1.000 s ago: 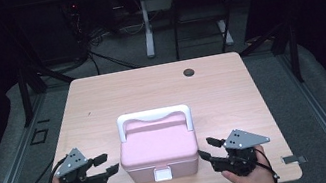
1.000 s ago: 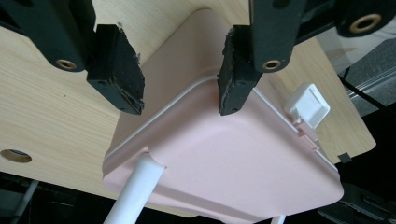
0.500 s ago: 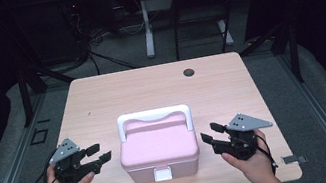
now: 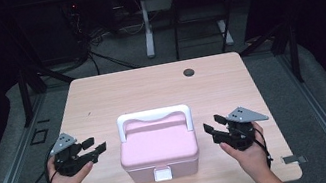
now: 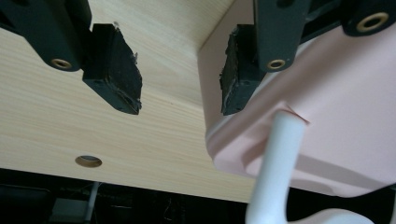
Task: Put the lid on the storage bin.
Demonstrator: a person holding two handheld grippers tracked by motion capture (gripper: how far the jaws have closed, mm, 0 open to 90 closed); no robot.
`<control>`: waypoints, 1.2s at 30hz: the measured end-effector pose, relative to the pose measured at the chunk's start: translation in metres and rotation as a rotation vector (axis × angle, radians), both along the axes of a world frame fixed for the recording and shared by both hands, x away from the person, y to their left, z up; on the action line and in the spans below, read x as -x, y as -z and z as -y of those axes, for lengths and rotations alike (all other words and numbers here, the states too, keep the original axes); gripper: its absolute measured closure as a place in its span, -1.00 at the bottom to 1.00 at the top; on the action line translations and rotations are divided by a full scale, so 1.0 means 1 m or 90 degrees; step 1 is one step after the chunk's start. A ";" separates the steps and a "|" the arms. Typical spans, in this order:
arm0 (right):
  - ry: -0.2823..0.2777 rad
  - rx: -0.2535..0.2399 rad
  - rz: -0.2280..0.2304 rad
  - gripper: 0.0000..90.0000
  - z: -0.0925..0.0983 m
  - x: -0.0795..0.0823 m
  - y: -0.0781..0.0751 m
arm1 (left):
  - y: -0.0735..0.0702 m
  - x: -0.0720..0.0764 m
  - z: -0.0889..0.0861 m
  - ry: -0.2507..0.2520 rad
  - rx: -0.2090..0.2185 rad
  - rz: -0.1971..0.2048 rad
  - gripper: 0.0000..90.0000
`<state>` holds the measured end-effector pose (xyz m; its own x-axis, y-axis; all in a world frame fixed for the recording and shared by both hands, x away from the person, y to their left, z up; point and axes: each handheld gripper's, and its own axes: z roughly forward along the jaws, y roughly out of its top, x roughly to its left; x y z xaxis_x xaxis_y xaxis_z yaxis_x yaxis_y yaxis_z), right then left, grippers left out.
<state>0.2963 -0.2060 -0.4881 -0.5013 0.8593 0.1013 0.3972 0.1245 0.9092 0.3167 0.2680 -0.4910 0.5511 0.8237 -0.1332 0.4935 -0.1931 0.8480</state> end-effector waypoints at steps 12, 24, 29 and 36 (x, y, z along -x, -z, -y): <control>0.034 0.043 -0.011 0.03 0.013 -0.006 0.027 | 0.026 0.002 -0.008 -0.003 -0.020 -0.021 -0.01; 0.039 0.074 -0.031 0.03 0.011 -0.012 0.048 | 0.048 0.000 -0.002 -0.001 -0.044 -0.038 -0.01; 0.030 0.062 -0.044 0.03 0.008 -0.013 0.052 | 0.056 -0.001 0.005 0.016 -0.062 -0.049 -0.01; 0.027 0.057 -0.057 0.03 0.007 -0.016 0.057 | 0.061 -0.003 0.007 0.016 -0.071 -0.053 -0.01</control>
<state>0.3121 -0.2129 -0.5453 -0.4561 0.8874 0.0668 0.4835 0.1841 0.8558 0.3196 0.2614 -0.5520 0.5630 0.8217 -0.0885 0.5555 -0.2970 0.7767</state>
